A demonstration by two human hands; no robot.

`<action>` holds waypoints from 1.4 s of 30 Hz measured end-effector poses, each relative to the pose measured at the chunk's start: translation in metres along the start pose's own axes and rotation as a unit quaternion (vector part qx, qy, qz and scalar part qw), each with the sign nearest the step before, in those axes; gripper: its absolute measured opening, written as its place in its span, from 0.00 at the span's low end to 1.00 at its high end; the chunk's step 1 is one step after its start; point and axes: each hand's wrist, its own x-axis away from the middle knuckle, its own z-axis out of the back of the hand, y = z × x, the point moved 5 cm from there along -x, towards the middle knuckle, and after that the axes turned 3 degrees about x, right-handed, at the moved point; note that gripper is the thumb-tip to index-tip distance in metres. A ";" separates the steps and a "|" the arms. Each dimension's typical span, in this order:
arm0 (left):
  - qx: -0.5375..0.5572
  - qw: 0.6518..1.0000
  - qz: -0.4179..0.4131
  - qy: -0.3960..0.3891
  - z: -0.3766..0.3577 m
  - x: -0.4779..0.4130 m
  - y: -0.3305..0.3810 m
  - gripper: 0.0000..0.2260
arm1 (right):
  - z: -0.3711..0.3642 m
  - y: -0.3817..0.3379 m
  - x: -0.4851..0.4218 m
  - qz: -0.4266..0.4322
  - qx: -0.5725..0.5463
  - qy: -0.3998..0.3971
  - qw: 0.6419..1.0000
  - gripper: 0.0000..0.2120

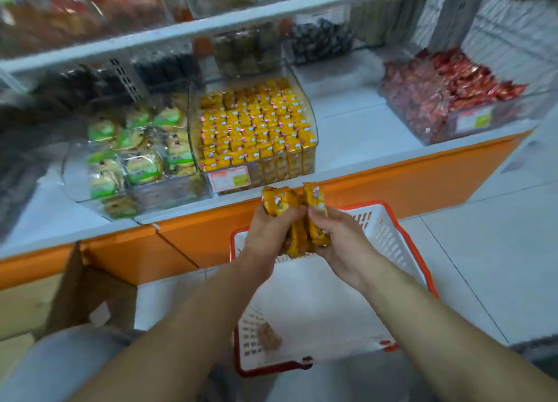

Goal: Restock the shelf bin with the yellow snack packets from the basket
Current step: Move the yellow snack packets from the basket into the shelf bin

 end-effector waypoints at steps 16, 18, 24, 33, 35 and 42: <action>-0.015 0.998 -0.038 0.045 0.078 0.029 0.070 0.31 | -0.080 -0.038 -0.008 0.064 0.112 -0.038 0.991 0.14; 0.001 0.998 -0.033 0.055 0.086 0.024 0.069 0.23 | -0.082 -0.036 -0.013 0.040 0.096 -0.052 0.993 0.15; 0.088 0.995 -0.017 0.043 0.098 0.008 0.077 0.14 | -0.085 -0.048 -0.031 0.014 0.010 -0.070 0.997 0.23; 0.127 0.989 -0.038 0.061 0.120 -0.002 0.092 0.19 | -0.091 -0.079 -0.063 0.012 -0.031 -0.092 0.995 0.18; 0.125 0.990 -0.040 0.058 0.120 -0.003 0.092 0.19 | -0.078 -0.098 -0.073 0.066 -0.008 -0.071 0.995 0.19; 0.100 0.993 -0.042 0.046 0.113 -0.008 0.091 0.19 | -0.043 -0.163 -0.101 0.206 0.200 -0.004 0.958 0.18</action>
